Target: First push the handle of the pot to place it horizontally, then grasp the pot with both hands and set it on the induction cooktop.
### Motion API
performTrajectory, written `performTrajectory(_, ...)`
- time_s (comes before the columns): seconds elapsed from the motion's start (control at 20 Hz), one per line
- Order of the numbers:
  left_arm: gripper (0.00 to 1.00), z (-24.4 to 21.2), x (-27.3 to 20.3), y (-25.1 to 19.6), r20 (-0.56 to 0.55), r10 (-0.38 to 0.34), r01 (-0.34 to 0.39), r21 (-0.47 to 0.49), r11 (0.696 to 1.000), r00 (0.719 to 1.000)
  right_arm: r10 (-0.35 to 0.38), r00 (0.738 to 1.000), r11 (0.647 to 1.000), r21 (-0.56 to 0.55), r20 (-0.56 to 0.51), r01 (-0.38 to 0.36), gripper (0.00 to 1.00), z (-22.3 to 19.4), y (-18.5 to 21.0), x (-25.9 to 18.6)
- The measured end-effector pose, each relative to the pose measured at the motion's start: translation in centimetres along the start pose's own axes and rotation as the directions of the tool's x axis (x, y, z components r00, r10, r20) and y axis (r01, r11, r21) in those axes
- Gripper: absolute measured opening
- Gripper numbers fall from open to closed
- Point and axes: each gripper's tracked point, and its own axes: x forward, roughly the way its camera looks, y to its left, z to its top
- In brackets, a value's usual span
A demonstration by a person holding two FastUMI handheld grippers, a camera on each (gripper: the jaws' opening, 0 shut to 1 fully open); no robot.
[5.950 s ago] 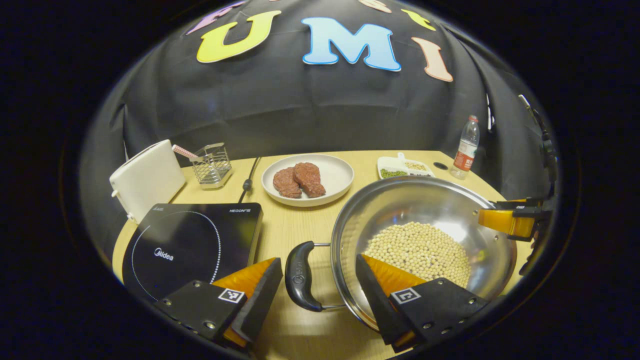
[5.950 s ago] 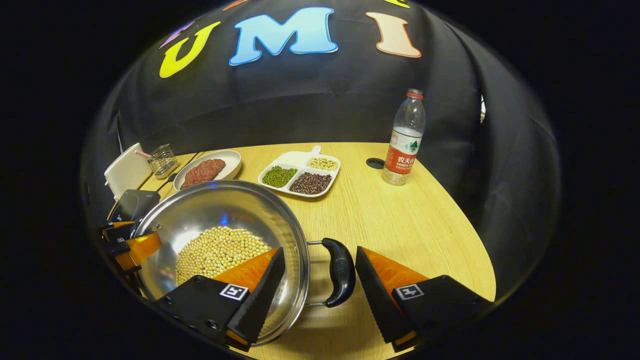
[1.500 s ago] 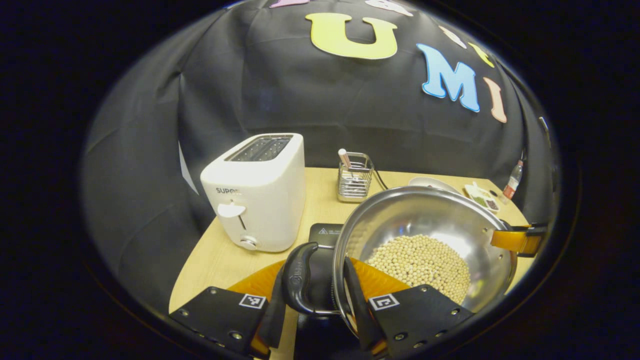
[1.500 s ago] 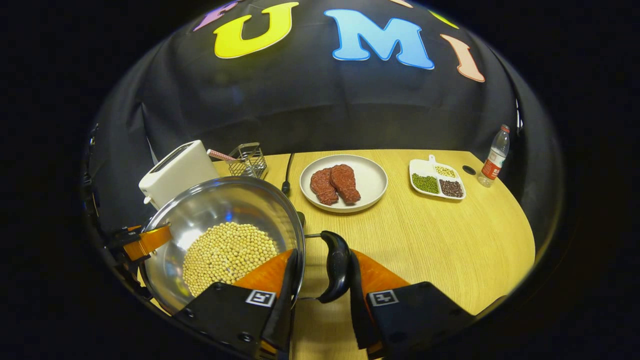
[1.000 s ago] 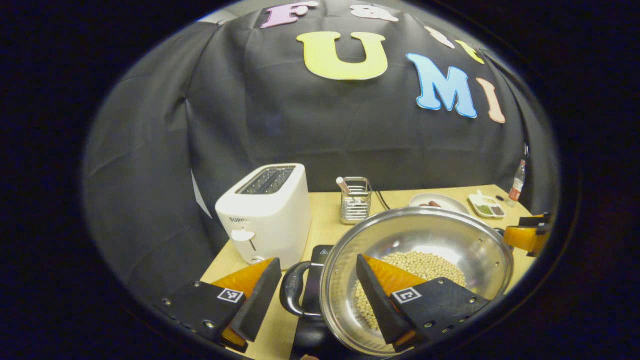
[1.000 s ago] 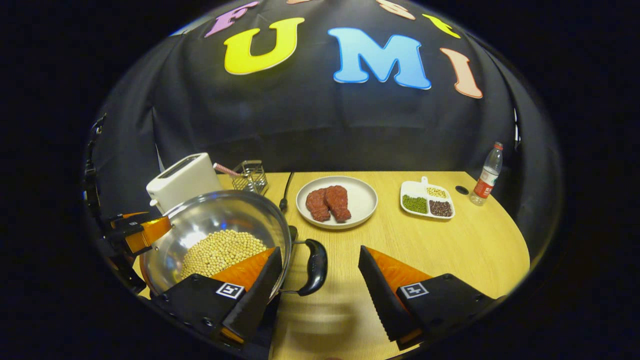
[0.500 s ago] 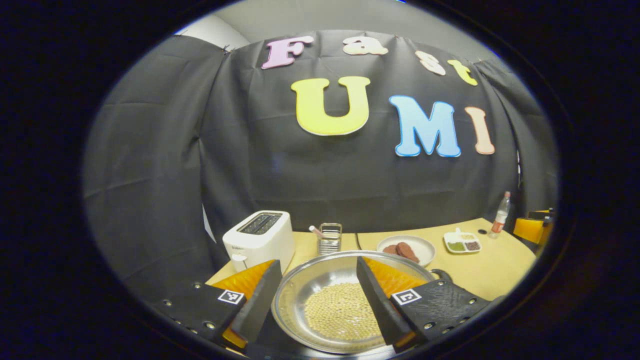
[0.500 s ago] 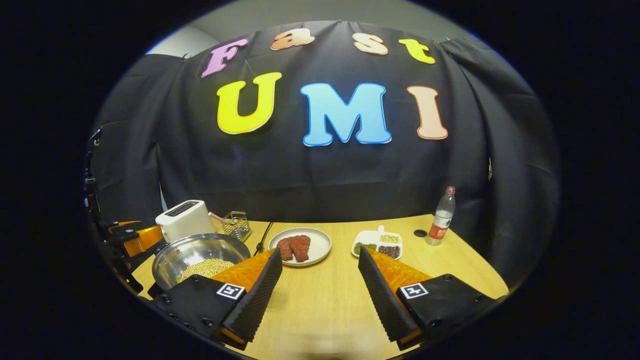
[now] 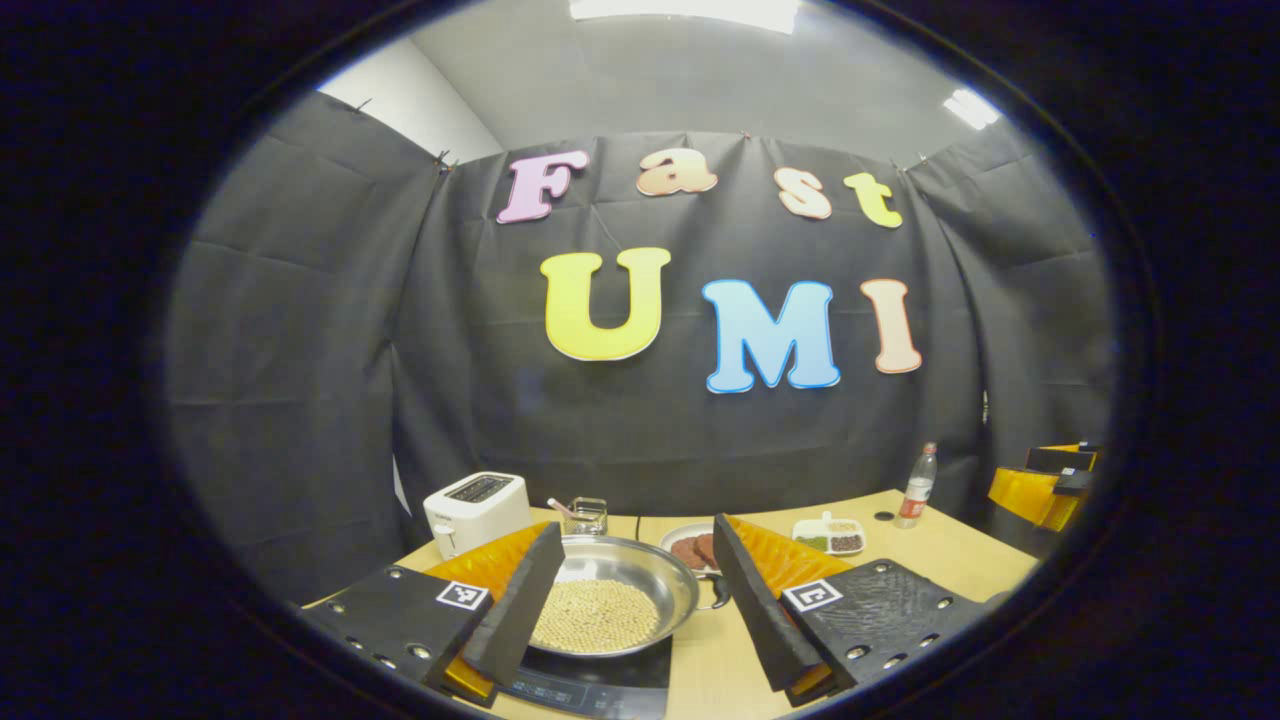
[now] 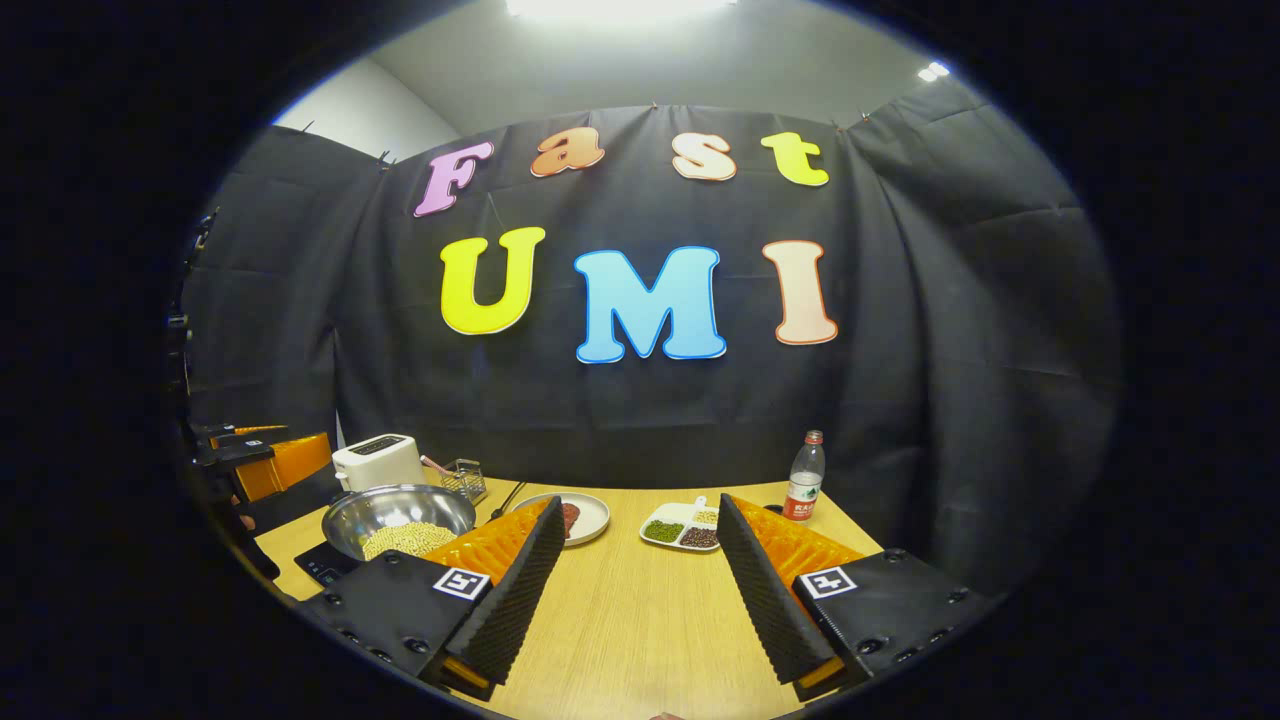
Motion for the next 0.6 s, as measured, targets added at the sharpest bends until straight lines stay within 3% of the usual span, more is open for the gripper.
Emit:
performTrajectory(0.2, 0.89, 2.8, -6.2, -4.2, 0.051, -0.026, 0.025, 0.004, 1.000, 0.998, 0.024, 0.999, 1.000, 0.013, 0.033, -0.024, 0.93, 0.9, -2.3, -4.1)
performTrajectory(0.3, 0.88, 3.5, -8.4, -5.7, 0.061, -0.033, 0.034, -0.004, 0.999, 0.998, 0.023, 0.999, 1.000, 0.013, 0.045, -0.024, 0.96, 1.2, -3.4, -6.0)
performTrajectory(0.55, 0.88, 5.1, -12.3, -7.2, 0.104, -0.052, 0.049, 0.032, 0.998, 0.993, -0.004, 0.997, 1.000, 0.007, 0.073, 0.004, 0.93, 2.0, -5.1, -9.3)
performTrajectory(0.6, 0.89, 5.4, -12.7, -7.3, 0.110, -0.056, 0.052, 0.034, 0.998, 0.992, -0.012, 0.997, 1.000, 0.005, 0.077, 0.011, 0.96, 2.0, -5.1, -9.8)
